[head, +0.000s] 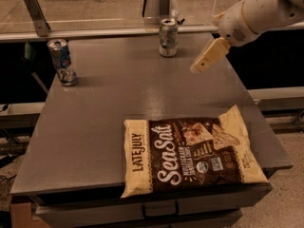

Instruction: Move 7up can near brown chip bag

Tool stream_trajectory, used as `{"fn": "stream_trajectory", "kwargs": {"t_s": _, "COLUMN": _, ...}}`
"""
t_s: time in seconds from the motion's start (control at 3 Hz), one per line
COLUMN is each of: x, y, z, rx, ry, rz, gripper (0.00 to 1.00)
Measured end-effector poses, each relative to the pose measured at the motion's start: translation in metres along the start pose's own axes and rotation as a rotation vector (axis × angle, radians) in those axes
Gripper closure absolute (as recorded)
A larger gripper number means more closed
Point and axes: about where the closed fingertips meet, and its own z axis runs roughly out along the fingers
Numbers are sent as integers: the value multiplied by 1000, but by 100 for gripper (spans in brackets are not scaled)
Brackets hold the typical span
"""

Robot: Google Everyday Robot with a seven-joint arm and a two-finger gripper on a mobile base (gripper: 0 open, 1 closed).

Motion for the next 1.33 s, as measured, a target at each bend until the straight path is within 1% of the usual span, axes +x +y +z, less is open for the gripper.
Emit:
{"fn": "stream_trajectory", "kwargs": {"t_s": 0.33, "x": -14, "y": -29, "z": 43, "rx": 11, "ry": -129, "rz": 56, "gripper": 0}}
{"fn": "stream_trajectory", "kwargs": {"t_s": 0.67, "x": -32, "y": -60, "z": 83, "rx": 1, "ry": -238, "rz": 94, "gripper": 0}}
{"fn": "stream_trajectory", "kwargs": {"t_s": 1.0, "x": -44, "y": -79, "z": 114, "rx": 1, "ry": -313, "rz": 150, "gripper": 0}}
{"fn": "stream_trajectory", "kwargs": {"t_s": 1.33, "x": -44, "y": -94, "z": 134, "rx": 57, "ry": -322, "rz": 207, "gripper": 0}}
